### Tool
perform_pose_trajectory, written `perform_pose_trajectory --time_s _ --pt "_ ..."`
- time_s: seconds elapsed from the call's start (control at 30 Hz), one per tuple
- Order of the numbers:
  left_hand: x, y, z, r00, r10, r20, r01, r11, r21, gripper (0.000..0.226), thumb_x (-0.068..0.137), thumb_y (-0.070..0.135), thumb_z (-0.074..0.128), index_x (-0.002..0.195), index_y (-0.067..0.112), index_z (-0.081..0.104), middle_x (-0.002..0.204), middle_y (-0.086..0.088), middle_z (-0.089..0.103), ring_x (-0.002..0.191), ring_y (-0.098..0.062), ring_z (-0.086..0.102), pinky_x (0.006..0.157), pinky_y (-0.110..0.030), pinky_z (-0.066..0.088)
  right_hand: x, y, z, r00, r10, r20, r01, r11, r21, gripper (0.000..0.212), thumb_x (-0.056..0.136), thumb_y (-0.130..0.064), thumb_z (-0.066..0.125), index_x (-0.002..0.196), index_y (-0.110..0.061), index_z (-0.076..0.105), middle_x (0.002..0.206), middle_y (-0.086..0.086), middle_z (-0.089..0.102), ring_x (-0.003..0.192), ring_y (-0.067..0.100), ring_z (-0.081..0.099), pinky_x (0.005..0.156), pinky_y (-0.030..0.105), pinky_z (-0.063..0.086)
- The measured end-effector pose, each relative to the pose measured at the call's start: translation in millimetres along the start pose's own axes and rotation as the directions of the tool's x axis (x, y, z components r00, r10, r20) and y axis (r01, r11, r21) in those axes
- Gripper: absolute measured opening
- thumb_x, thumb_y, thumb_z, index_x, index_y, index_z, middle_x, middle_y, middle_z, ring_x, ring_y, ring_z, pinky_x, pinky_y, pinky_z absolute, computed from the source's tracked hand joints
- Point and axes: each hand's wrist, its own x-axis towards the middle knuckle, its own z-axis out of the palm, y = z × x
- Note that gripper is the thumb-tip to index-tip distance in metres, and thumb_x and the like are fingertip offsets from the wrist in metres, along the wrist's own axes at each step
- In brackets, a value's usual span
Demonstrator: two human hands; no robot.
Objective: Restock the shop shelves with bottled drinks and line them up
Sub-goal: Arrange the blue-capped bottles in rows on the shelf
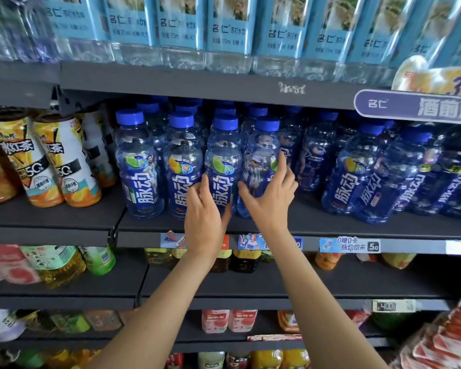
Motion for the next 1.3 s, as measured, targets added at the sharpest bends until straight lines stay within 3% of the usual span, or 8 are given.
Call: perform_pose_trajectory --time_s 0.1,0.2,0.37,0.5,0.63,0.77,0.93,1.3 --pt "1 2 -3 1.0 -0.016 0.024 0.016 1.0 -0.007 0.073 0.08 0.024 0.071 0.136 -0.004 0.035 0.118 -0.021 0.048 0.105 -0.032 0.055 0.071 -0.034 0.054 0 6 -8 0.987 0.002 0.16 -0.05 0.955 0.293 0.092 0.08 -0.018 0.068 0.148 -0.024 0.005 0.15 0.001 0.028 0.133 0.02 0.034 0.109 0.036 0.034" --pt "1 4 -3 0.999 -0.03 0.038 0.031 0.999 -0.024 0.071 0.081 0.024 0.07 0.137 -0.003 0.034 0.12 -0.021 0.047 0.106 -0.033 0.054 0.071 -0.036 0.055 1 5 -17 0.99 0.055 0.133 -0.082 0.975 0.206 0.088 0.081 -0.012 0.07 0.147 -0.018 0.012 0.146 0.004 0.03 0.129 0.012 0.033 0.094 0.009 0.026" --pt "3 8 -7 0.997 -0.042 0.06 0.046 0.997 -0.064 0.067 0.084 0.022 0.066 0.137 -0.002 0.033 0.123 -0.02 0.043 0.11 -0.031 0.051 0.075 -0.036 0.053 -3 1 -10 0.984 0.171 0.051 -0.173 0.984 0.031 0.075 0.079 -0.028 0.073 0.136 -0.004 0.031 0.133 0.012 0.038 0.125 0.027 0.04 0.098 0.03 0.036" --pt "4 -7 -33 0.996 0.006 -0.09 -0.019 0.99 -0.14 0.042 0.084 0.01 0.061 0.122 0.0 0.046 0.115 -0.014 0.049 0.098 -0.025 0.054 0.082 -0.038 0.05 3 8 -10 0.959 0.204 0.197 -0.198 0.979 -0.053 0.082 0.08 -0.027 0.072 0.142 -0.005 0.024 0.139 0.015 0.032 0.128 0.029 0.032 0.103 0.034 0.033" --pt "15 -52 -58 0.897 -0.341 -0.281 0.294 0.936 -0.194 0.044 0.077 0.008 0.064 0.117 -0.002 0.047 0.117 -0.023 0.044 0.105 -0.034 0.045 0.088 -0.041 0.036 5 10 -4 0.937 0.272 0.218 -0.267 0.962 -0.053 0.067 0.078 -0.029 0.074 0.129 -0.005 0.037 0.129 0.011 0.052 0.122 0.035 0.042 0.097 0.043 0.042" --pt "23 -56 -62 0.866 -0.437 -0.242 0.381 0.891 -0.246 0.059 0.076 0.012 0.067 0.126 0.0 0.04 0.129 -0.024 0.036 0.117 -0.037 0.035 0.093 -0.037 0.031 -1 -7 0 0.944 0.308 0.117 -0.295 0.948 -0.115 0.071 0.078 -0.029 0.073 0.129 -0.001 0.033 0.133 0.015 0.045 0.122 0.034 0.037 0.098 0.04 0.037" --pt "29 -66 -61 0.832 -0.531 -0.16 0.482 0.836 -0.263 0.074 0.079 0.015 0.068 0.14 0.002 0.028 0.14 -0.021 0.035 0.125 -0.039 0.033 0.103 -0.043 0.027 1 -6 -2 0.938 0.307 0.157 -0.283 0.946 -0.159 0.072 0.077 -0.032 0.074 0.126 -0.001 0.032 0.132 0.016 0.045 0.122 0.034 0.039 0.094 0.041 0.041" --pt "35 -67 -56 0.829 -0.544 -0.129 0.508 0.829 -0.234 0.068 0.074 0.015 0.076 0.129 -0.004 0.04 0.133 -0.023 0.032 0.121 -0.038 0.033 0.099 -0.04 0.031 -3 -10 -2 0.95 0.288 0.12 -0.26 0.944 -0.202 0.072 0.077 -0.034 0.073 0.125 -0.002 0.031 0.127 0.014 0.047 0.119 0.03 0.042 0.085 0.039 0.045"
